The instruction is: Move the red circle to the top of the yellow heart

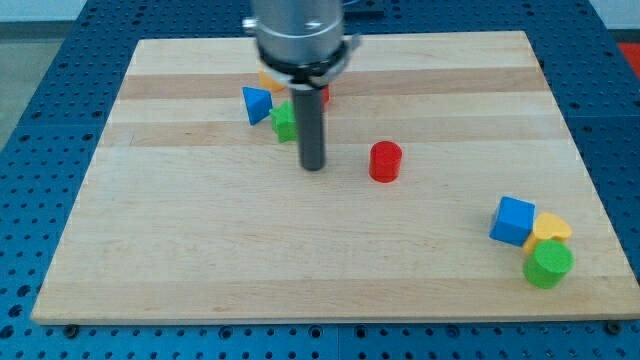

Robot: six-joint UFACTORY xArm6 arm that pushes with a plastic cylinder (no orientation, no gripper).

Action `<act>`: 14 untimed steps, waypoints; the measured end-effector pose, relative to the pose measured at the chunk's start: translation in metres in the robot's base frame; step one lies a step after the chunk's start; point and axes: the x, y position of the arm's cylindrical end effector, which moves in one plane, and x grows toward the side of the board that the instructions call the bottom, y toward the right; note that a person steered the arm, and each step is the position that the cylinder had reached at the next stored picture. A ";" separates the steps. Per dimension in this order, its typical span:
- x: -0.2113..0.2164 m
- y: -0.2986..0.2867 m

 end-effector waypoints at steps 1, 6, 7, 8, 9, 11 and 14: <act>0.000 0.052; 0.013 0.124; 0.021 0.139; 0.025 0.155; 0.028 0.172; 0.030 0.191; 0.038 0.206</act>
